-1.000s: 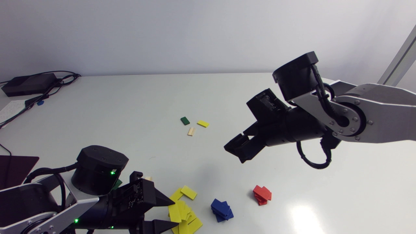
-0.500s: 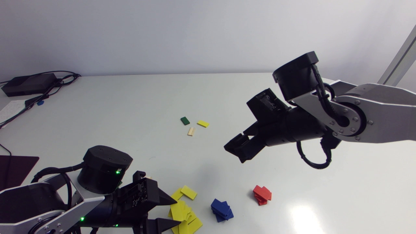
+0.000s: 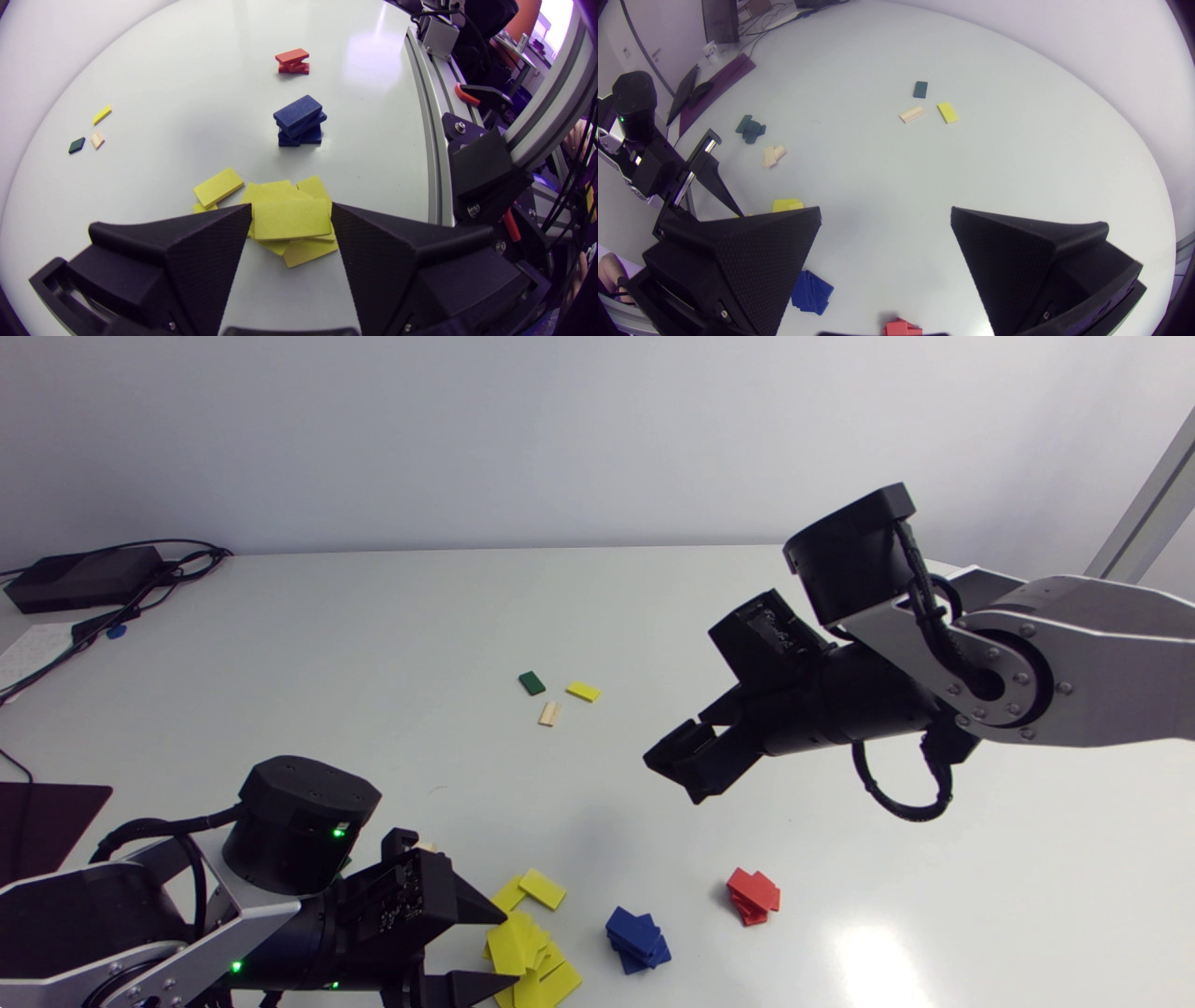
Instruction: Take domino bricks one by one from the mixed stack on the table and place each onto the existing stack of the same color.
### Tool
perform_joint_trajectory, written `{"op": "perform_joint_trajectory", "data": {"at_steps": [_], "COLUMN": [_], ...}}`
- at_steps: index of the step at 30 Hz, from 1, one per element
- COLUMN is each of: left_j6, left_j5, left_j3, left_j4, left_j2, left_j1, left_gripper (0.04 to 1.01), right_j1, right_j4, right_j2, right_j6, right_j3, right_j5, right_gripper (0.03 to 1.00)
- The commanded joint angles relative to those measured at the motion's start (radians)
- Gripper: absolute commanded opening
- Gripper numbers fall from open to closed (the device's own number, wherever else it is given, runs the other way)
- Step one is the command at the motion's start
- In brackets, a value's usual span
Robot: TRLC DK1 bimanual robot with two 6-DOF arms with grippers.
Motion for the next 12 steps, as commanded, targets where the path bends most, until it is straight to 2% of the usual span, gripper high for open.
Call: {"op": "perform_joint_trajectory", "data": {"at_steps": [1,6,12], "left_j6": [0.019,0.019,0.019], "left_j5": [0.009,0.009,0.012], "left_j3": [-0.021,-0.017,-0.014], "left_j4": [0.012,0.013,0.0], "left_j2": [0.022,0.026,-0.005], "left_j1": [0.002,0.0,0.002], "left_gripper": [0.7,0.703,0.803], "right_j1": [0.004,0.004,0.004], "right_j4": [0.01,0.009,0.009], "right_j2": [-0.013,-0.015,-0.015], "right_j6": [0.008,0.008,0.008], "right_j3": [-0.018,-0.016,-0.018], "right_j5": [0.0,0.0,0.0], "right_gripper": [0.977,0.977,0.977]}}
